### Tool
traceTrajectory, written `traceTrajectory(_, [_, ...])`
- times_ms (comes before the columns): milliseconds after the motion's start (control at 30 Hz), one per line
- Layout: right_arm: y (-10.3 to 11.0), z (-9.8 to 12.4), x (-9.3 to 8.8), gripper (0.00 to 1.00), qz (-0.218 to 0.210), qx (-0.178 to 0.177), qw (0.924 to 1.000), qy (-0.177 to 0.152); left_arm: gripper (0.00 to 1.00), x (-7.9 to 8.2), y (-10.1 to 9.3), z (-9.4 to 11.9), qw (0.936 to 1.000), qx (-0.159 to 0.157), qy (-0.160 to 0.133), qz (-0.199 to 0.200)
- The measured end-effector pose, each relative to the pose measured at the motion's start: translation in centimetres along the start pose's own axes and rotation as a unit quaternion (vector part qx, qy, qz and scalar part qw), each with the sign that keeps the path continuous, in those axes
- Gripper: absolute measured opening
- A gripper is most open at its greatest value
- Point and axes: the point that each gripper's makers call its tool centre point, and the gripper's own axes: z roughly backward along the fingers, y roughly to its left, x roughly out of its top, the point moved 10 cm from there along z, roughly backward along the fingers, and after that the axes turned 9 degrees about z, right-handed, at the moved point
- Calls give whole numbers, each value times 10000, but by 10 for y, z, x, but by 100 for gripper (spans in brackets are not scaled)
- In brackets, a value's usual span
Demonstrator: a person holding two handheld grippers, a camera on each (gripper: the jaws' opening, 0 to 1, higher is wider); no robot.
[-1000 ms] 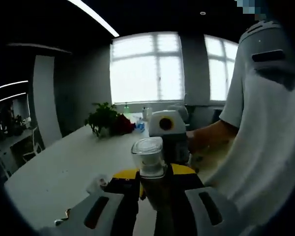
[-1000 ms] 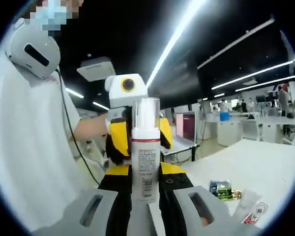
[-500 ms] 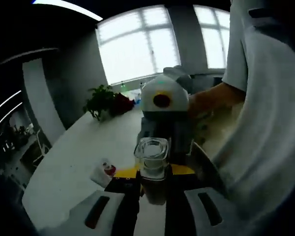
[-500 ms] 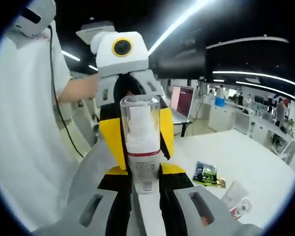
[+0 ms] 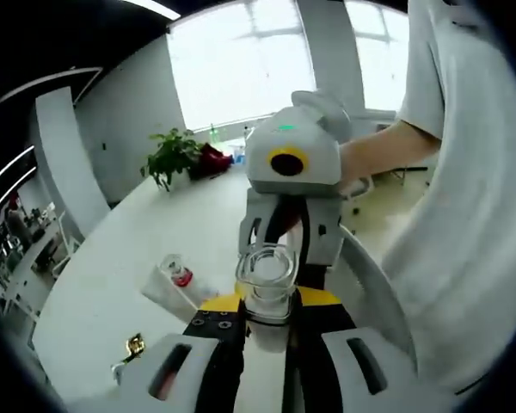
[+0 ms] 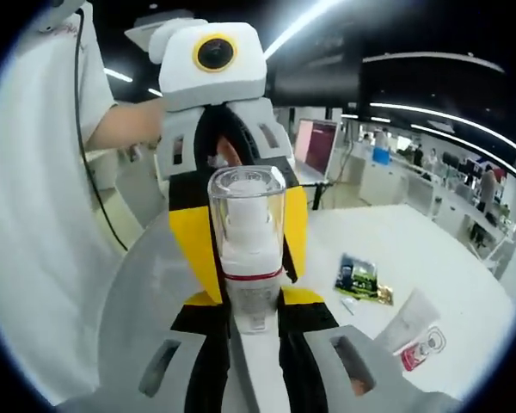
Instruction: Arrange the skincare products in the storage area until every visible bottle or jar stands upright without overlapping.
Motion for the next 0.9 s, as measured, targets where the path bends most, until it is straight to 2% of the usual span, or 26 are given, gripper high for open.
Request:
traceTrajectory(400, [-4,-12,-25,20,32,33,9995,298,22,-22,16,-20,9995,-55,225,212])
traceTrajectory(700, [-15,-20,-50,20,-178,-13,9988,463,22,-39,37,-43,9989,-124,343,280])
traceTrajectory(900, [-25,-24,-68,21,-332,-59,9968,719,22,-49,49,-60,9987,-182,326,354])
